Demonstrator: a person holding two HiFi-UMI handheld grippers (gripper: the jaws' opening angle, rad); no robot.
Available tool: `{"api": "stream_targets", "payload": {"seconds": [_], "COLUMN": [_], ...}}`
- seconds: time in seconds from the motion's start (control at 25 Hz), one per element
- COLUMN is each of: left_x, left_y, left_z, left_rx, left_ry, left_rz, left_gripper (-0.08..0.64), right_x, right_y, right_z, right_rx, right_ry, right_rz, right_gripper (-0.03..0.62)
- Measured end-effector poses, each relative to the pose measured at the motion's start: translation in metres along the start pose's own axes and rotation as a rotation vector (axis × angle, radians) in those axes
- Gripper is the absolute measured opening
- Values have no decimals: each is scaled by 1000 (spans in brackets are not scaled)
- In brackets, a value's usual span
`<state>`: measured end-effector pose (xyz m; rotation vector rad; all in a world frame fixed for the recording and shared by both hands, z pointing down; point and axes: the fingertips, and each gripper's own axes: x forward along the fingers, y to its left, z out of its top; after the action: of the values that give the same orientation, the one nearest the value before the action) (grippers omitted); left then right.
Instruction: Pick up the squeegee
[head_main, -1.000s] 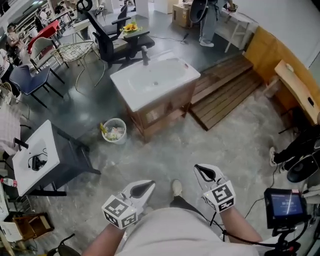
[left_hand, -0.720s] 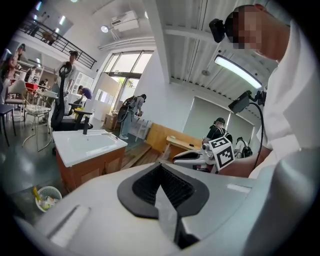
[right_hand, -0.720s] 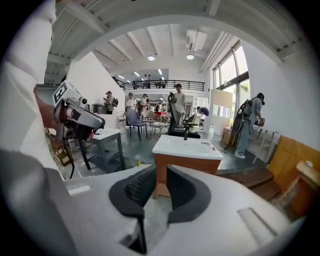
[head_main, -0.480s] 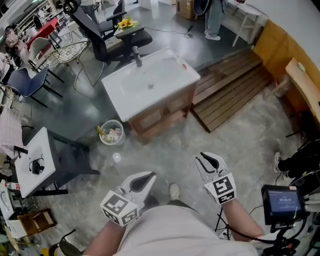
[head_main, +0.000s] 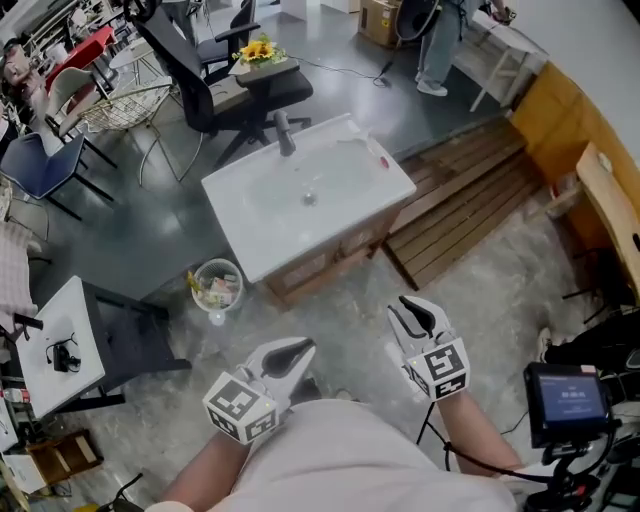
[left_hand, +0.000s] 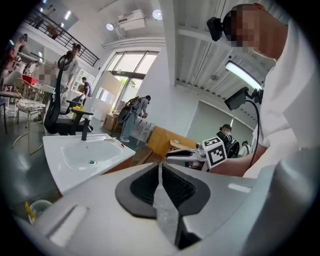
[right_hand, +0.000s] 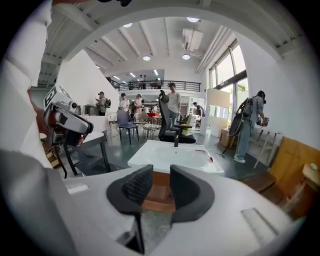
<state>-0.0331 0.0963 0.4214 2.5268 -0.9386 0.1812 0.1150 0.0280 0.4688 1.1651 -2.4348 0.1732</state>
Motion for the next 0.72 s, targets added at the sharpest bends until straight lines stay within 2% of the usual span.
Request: {"api": "stream_targets", "payload": {"seconds": [0.16, 0.28, 0.48, 0.72], "left_x": [11, 21, 12, 67], "left_y": [40, 77, 111, 157], "left_z": [25, 32, 45, 73], "left_rx": [25, 37, 2, -22], "left_ry": [-5, 26, 12, 7], "left_rz": [-34, -23, 52, 168], "left_gripper": [29, 29, 29, 40], "right_x": [55, 96, 143, 237], "right_y": [-30, -60, -95, -189], "right_z": [22, 26, 33, 33], "right_rx": [-2, 4, -24, 5], "right_ry": [15, 31, 54, 55], "right_rz": [-37, -87, -111, -82], "right_gripper": [94, 94, 94, 94]}}
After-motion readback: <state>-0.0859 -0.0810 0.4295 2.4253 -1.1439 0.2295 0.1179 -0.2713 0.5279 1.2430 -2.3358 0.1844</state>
